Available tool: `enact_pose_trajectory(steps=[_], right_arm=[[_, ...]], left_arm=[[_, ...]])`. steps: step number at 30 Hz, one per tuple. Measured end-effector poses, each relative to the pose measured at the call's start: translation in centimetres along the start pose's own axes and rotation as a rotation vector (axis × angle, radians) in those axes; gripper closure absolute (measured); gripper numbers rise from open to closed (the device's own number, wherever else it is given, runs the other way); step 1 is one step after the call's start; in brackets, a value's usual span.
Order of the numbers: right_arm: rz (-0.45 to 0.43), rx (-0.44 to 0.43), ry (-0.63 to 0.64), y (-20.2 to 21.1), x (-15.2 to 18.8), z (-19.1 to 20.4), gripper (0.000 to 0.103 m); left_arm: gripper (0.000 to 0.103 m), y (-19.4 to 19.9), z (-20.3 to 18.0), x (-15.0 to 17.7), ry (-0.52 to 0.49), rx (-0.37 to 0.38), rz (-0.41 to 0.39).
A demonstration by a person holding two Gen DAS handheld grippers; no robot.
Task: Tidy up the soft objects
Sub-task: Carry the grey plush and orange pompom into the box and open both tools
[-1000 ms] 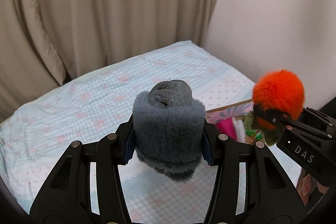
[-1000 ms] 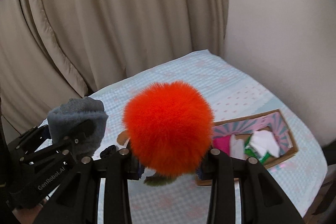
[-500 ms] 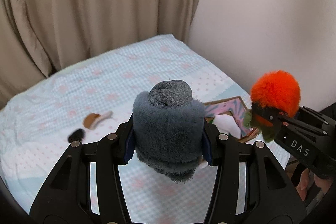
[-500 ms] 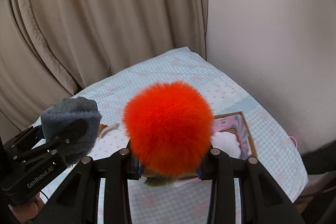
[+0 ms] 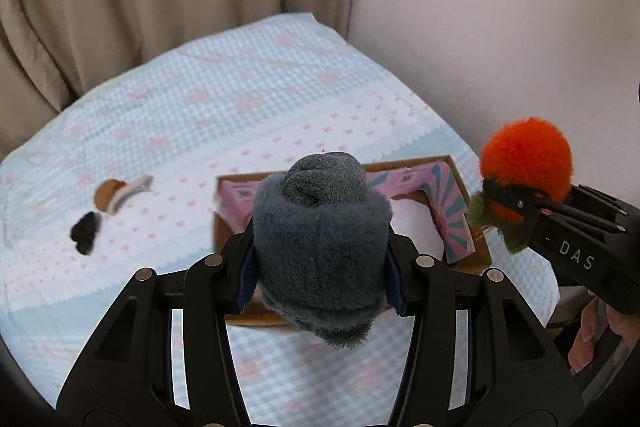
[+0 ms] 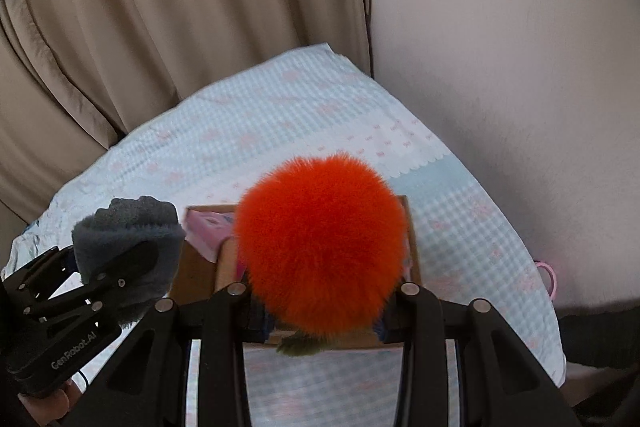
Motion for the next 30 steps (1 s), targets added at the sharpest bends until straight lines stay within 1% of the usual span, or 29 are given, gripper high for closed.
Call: enact_pose_trajectory(steps=[3,9,13,16,17,18,19,20,21,22,23,25,30], right_arm=[[0.038,-0.001,0.003,-2.3,-0.3,-1.5,0.07],[0.123,0.001,0.003,-7.6,-0.3,-4.0,0.07],[0.193,0.007,-0.027,-10.3,-0.1,-4.9,0.07],[0.242,0.013,-0.062,-12.2,-0.3,-5.4,0.07],[0.257,0.014,-0.074,-12.8,-0.3,-5.6,0.07],[0.28,0.02,-0.089,-13.5,-0.3,-5.8,0.07],[0.293,0.024,-0.098,-13.9,-0.2,-6.0,0.068],[0.302,0.027,-0.109,-14.3,-0.2,-6.2,0.056],[0.304,0.025,-0.117,-14.6,-0.3,-6.2,0.05],[0.302,0.008,-0.126,-14.8,-0.5,-6.1,0.035],[0.304,-0.014,-0.131,-14.8,-0.7,-5.8,0.018],[0.331,-0.067,-0.144,-14.9,-0.8,-5.1,0.002],[0.327,-0.034,-0.104,-14.9,-0.9,-4.1,0.001]], left_arm=[[0.056,-2.6,-1.2,0.1,0.001,0.003,0.034],[0.056,-8.2,-2.2,1.3,0.002,0.004,0.139],[0.056,-11.9,-2.7,1.8,-0.005,0.022,0.21],[0.056,-14.1,-2.9,1.7,-0.023,0.039,0.246],[0.055,-14.5,-3.0,1.6,-0.028,0.04,0.255],[0.046,-14.9,-3.0,1.5,-0.036,0.034,0.268],[0.04,-15.3,-3.0,1.4,-0.044,0.029,0.279],[0.024,-15.5,-3.0,1.3,-0.049,0.027,0.285],[0.007,-15.5,-2.9,1.3,-0.051,0.028,0.288],[0.0,-15.4,-2.7,1.3,-0.053,0.027,0.286],[0.0,-15.3,-2.6,1.3,-0.058,0.018,0.286],[0.0,-15.3,-2.5,1.6,-0.066,0.014,0.307],[0.0,-14.9,-2.2,2.4,-0.051,0.029,0.323]])
Point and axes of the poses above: each gripper's, at about its wrist camera, not at the fingertips, and y roughly against the way its jaws point, z to its left, x to its underside, the point moved 7 cm from there along -y, roughly the way its jaws point, and after that the axes turned 13 degrees about -y, right-handed, at the moved point
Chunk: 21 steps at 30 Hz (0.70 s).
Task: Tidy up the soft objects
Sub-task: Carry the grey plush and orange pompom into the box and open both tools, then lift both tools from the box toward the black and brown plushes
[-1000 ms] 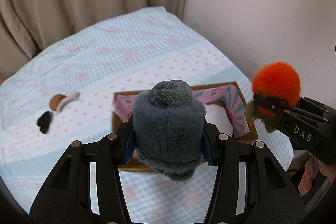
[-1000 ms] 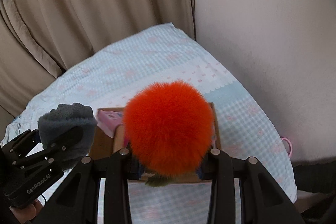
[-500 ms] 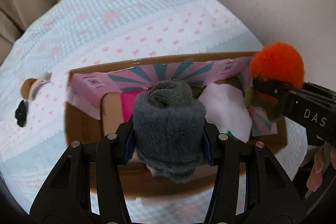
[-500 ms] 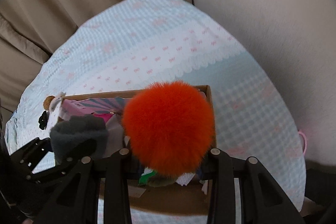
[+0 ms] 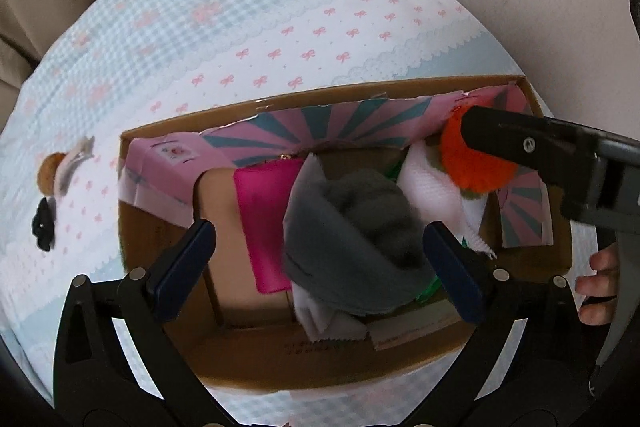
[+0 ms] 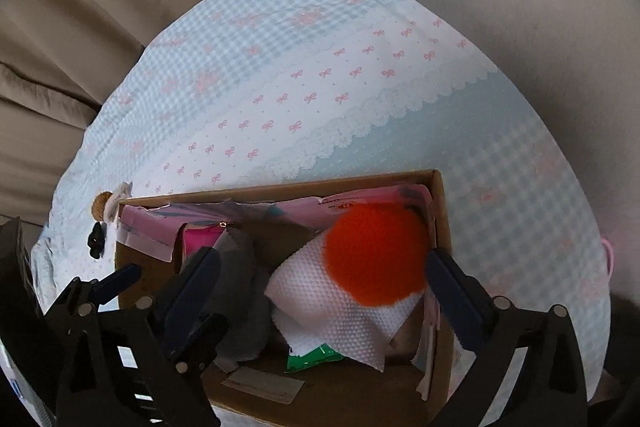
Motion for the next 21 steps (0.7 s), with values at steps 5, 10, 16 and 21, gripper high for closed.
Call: enact_pose_trajectory(steps=[5,10,16,21], right_arm=[[-0.02,0.003,0.008,0.7,0.1,0.3,0.001],[-0.069,0.009,0.011,3.2,0.6,0.9,0.001],[-0.157,0.015,0.03,8.6,2.1,2.8,0.001],[-0.249,0.031,0.045,13.9,4.4,5.6,0.001]], left_arm=[[0.0,1.7,0.3,0.2,0.016,0.016,-0.031],[0.0,4.9,0.8,0.1,0.021,0.042,-0.093],[0.0,10.9,1.7,0.9,-0.007,0.027,-0.171],[0.0,16.7,3.1,2.8,-0.031,0.021,-0.237]])
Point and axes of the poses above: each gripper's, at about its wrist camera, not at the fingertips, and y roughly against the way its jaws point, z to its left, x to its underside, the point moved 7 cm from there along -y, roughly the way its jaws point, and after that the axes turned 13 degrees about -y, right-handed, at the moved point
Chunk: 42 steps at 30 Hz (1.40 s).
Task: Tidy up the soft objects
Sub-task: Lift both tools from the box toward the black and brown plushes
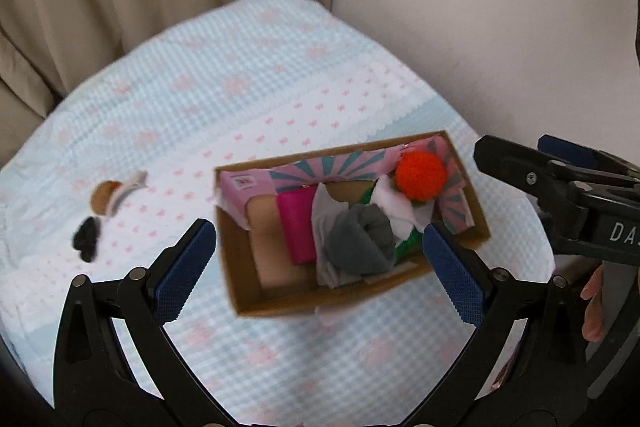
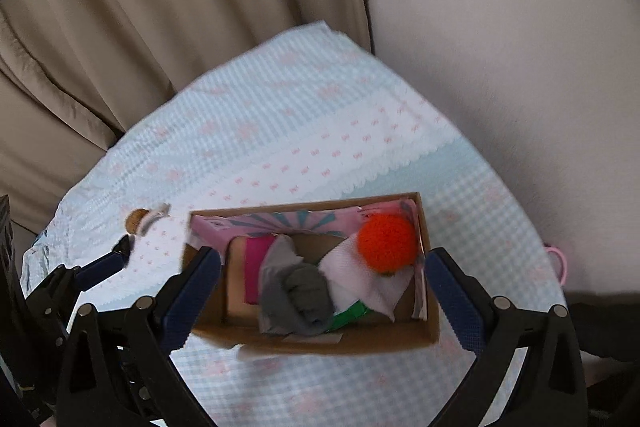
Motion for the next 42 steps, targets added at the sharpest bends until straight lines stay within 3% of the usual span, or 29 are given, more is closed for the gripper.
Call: enact_pose_trajectory(steps=[7,12,20,26,33,42], right_arm=[[-0.149,0.016,0.038,8.9,2.4,4.7,0.001],[-0.239,0.024,0.06,13.8,5.3,7.3,0.001],[-0.313,0.057,0.1,16.9,10.9,10.8,0.001],[-0.298,0.012,0.087,16.6,13.3,14.2,0.001],[-0.293,-0.049,0.138,15.0,14.5,20.8,0.001],[-0.27,-0.118,0.186,9.4,15.1,29.2,0.001]], left_arm=[[0.0,9.3,2.5,1.7,0.005,-0.028,-0.131],[0.0,15.3,5.0,4.2,0.02,-0.091,-0.199],[0.0,21.8,9.1,9.7,0.072,-0.149,-0.263],[0.0,23.4,13.2,13.8,0.105,-0.185,-0.252],[0.0,24.4,19.8,17.6,0.144,-0.224,-0.253],[0.0,19.9,27.7,20.4,0.158,-0.234,-0.214]])
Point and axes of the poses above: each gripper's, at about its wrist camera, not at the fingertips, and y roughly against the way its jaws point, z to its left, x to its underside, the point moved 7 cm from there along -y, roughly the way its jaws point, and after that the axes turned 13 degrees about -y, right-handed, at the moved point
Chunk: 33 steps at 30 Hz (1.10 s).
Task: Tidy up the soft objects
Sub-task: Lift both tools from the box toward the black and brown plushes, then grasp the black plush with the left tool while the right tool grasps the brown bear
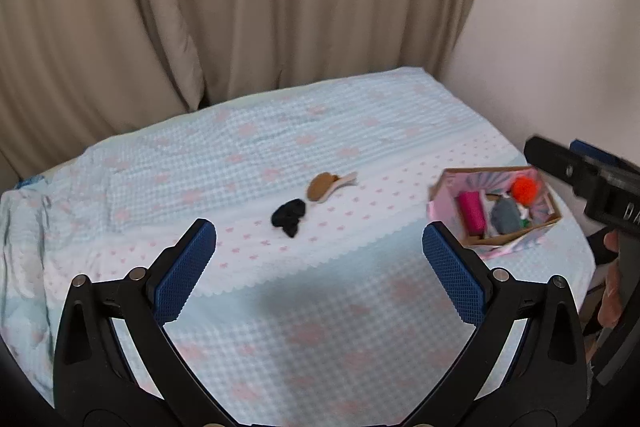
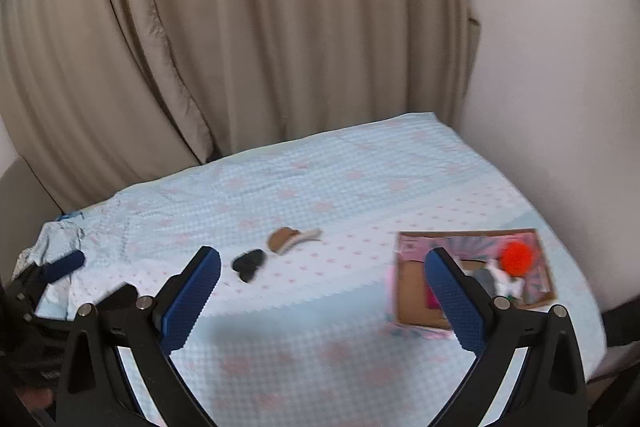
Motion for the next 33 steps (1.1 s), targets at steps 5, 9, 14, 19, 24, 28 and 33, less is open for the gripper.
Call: enact_pose_trajectory(steps=[5,9,14,19,24,28,33], right_arm=[[0.026,-0.005,0.034,-5.9,0.3,2.8,0.001],[0.051,-0.007,0.063,-11.7,0.7,3.9,0.001],[0.096,-0.023,0.128,-19.6,2.2,4.0,0.001],[0.162,-0.081,0.215,-28.0,4.8,4.5,0.001],[0.224,-0.135,0.287,-35.4,7.4,5.4,0.002],[0.263,-0.141,0.335,-39.3,8.7,6.0,0.01],[0.309,-0.137,0.406,-43.0,9.7,6.1,0.019]], left_arm=[[0.0,-5.8,2.9,1.3,0.013,0.018,0.028],[0.001,-11.7,4.2,2.5,0.025,0.044,0.043],[0.001,-19.2,4.9,4.8,0.058,0.057,0.065],[0.004,-26.7,4.9,6.8,0.059,0.064,0.085],[0.015,-33.1,4.5,8.6,0.028,0.056,0.115],[0.015,-36.0,3.8,9.1,0.017,0.062,0.118],[0.02,-38.4,2.5,9.5,-0.016,0.054,0.129]])
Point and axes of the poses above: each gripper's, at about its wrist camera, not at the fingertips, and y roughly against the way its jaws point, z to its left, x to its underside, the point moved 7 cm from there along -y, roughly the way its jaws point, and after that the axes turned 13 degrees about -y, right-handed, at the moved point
